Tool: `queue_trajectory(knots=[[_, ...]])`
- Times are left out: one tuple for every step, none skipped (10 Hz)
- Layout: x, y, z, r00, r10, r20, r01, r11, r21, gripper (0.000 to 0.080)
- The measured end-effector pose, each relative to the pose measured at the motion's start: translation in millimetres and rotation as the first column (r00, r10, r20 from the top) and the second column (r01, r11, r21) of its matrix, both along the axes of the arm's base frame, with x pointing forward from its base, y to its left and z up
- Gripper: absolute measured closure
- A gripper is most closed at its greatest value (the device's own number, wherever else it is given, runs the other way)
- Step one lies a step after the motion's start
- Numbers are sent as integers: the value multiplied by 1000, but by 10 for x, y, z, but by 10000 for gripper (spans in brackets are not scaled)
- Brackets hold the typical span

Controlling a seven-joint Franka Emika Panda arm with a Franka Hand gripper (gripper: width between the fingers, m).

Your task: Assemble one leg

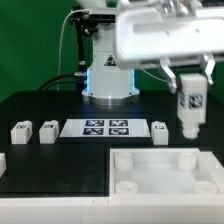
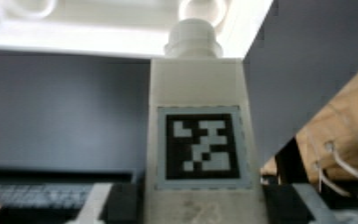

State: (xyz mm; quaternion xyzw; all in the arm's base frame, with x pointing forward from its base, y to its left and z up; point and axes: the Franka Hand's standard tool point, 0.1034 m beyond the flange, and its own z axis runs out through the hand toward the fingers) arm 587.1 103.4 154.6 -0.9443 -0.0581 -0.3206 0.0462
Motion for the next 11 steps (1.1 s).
queue_trajectory(knots=[[168, 30, -19, 1000, -3, 20, 2, 1000, 8, 506], [241, 35, -139, 1000, -5, 12, 4, 1000, 12, 506], [274, 60, -256, 1000, -6, -2, 6, 1000, 16, 506], [291, 98, -289, 1000, -4, -4, 4, 1000, 20, 506], [317, 104, -312, 1000, -4, -6, 4, 1000, 21, 506], [345, 78, -363, 1000, -9, -10, 9, 1000, 21, 506], [355, 62, -389, 1000, -12, -12, 12, 1000, 21, 506], [346, 65, -419, 1000, -11, -17, 12, 1000, 21, 506], [340, 66, -448, 1000, -11, -21, 12, 1000, 21, 506], [341, 67, -465, 1000, -11, -23, 12, 1000, 21, 506], [330, 67, -504, 1000, -12, -29, 12, 1000, 21, 506]])
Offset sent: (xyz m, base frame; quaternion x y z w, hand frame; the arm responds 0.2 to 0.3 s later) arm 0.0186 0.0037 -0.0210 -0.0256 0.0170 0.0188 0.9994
